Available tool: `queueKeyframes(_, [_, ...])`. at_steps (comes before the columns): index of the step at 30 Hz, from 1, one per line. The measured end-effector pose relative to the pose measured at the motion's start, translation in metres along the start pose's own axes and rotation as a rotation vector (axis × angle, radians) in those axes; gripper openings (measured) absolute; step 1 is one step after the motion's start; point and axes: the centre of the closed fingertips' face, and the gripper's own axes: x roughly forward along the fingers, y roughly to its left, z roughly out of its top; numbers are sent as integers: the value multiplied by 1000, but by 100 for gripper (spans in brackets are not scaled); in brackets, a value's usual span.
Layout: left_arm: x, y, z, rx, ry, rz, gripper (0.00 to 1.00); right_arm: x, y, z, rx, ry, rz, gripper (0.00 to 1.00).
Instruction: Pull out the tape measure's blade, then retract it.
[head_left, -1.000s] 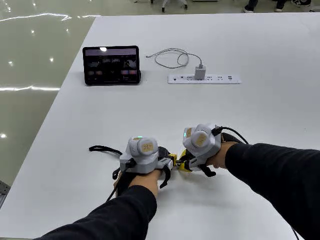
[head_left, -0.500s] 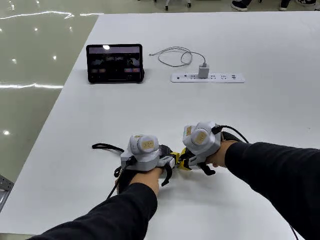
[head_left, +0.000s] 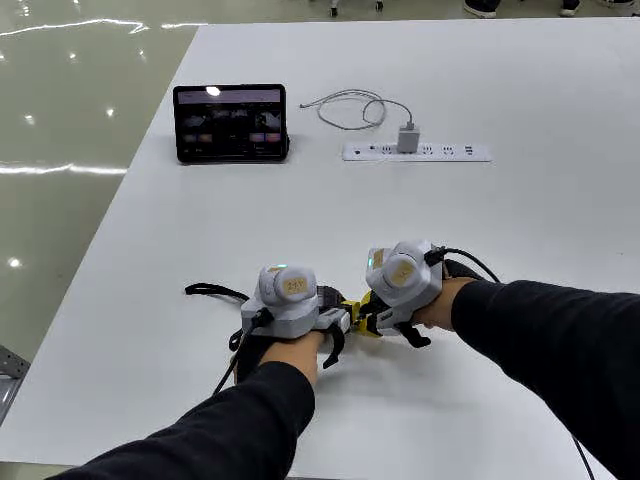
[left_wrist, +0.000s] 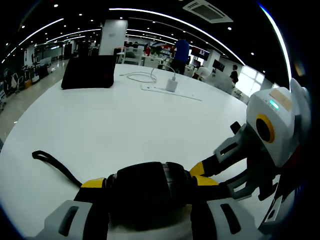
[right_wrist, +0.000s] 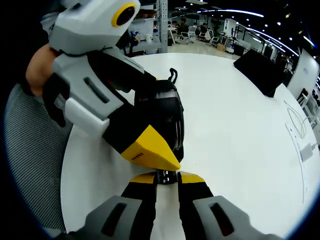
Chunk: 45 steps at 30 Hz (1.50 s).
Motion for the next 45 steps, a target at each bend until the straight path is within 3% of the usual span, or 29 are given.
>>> queueKeyframes(19, [-1, 0, 0, -1, 7, -14, 62, 1, 1, 2, 41, -8, 1, 10])
queueKeyframes(27, [-1, 0, 0, -1, 7, -16, 62, 3, 2, 5, 14, -11, 2, 11])
queueKeyframes(33, [-1, -1, 0, -3, 9, -17, 63, 3, 2, 5, 35, -22, 10, 11])
queueKeyframes(45, [-1, -1, 0, -3, 3, -17, 63, 4, 3, 4, 1, -1, 4, 11])
